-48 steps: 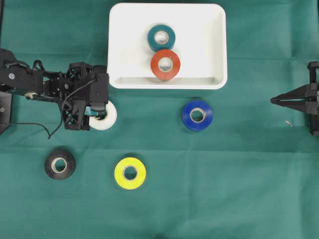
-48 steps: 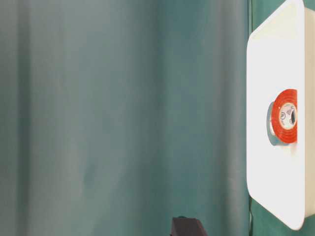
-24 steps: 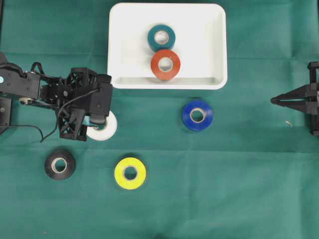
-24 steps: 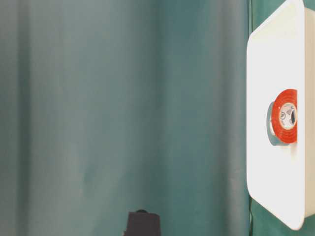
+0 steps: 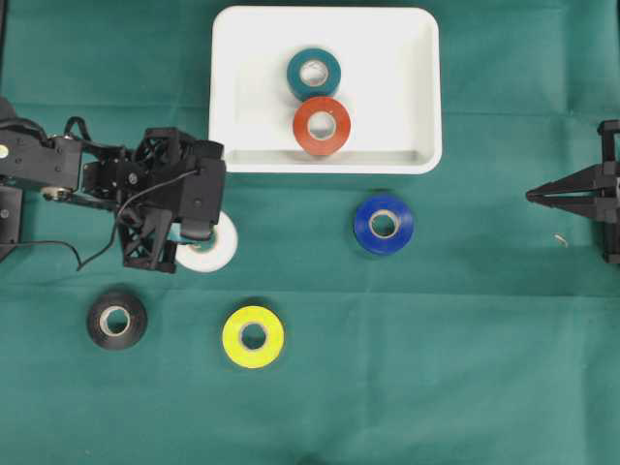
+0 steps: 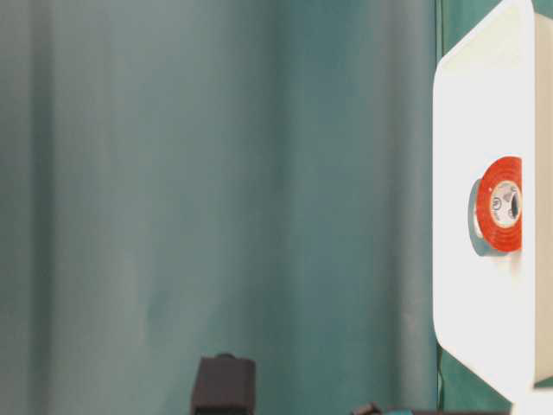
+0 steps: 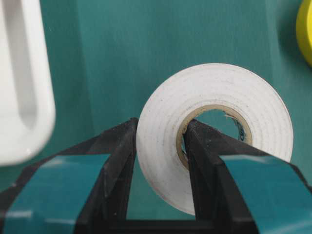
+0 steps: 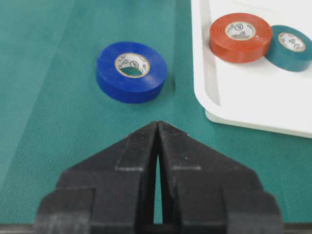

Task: Put the tape into the white case with the left arm.
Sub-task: 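Carry the white tape into the tray's upper-left corner and release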

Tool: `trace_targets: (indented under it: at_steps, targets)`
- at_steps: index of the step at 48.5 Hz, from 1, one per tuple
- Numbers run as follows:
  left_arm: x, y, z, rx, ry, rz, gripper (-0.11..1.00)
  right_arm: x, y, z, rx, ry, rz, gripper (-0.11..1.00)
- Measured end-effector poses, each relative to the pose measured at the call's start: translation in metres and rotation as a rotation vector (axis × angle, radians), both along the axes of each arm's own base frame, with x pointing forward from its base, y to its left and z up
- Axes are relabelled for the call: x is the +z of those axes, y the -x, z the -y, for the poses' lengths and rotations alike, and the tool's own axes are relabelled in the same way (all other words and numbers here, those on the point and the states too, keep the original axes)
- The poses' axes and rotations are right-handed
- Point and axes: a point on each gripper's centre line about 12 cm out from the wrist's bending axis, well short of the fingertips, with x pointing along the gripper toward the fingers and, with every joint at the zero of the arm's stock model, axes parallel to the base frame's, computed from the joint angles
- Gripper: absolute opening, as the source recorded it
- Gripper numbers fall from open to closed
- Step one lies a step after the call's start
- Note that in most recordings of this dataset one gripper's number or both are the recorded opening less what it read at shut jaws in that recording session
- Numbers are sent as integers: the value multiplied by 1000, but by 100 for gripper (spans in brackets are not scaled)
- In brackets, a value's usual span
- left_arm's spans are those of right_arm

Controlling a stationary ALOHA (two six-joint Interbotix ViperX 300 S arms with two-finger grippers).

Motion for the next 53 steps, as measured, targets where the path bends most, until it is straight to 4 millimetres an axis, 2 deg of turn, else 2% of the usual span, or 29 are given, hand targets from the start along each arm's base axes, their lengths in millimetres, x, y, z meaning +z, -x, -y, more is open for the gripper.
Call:
trace_targets:
  at_steps: [10, 26, 42, 53]
  targets:
    - [0, -13, -13, 39, -1, 6, 28, 0, 0, 0, 0, 0, 2, -9]
    - [3, -13, -67, 181, -16, 22, 28, 0, 0, 0, 0, 0, 0, -9]
    - [9, -20, -101, 123, -139, 70, 28, 0, 0, 0, 0, 0, 0, -9]
    - [-2, -28, -140, 163, -182, 48, 28, 0, 0, 0, 0, -1, 2, -9]
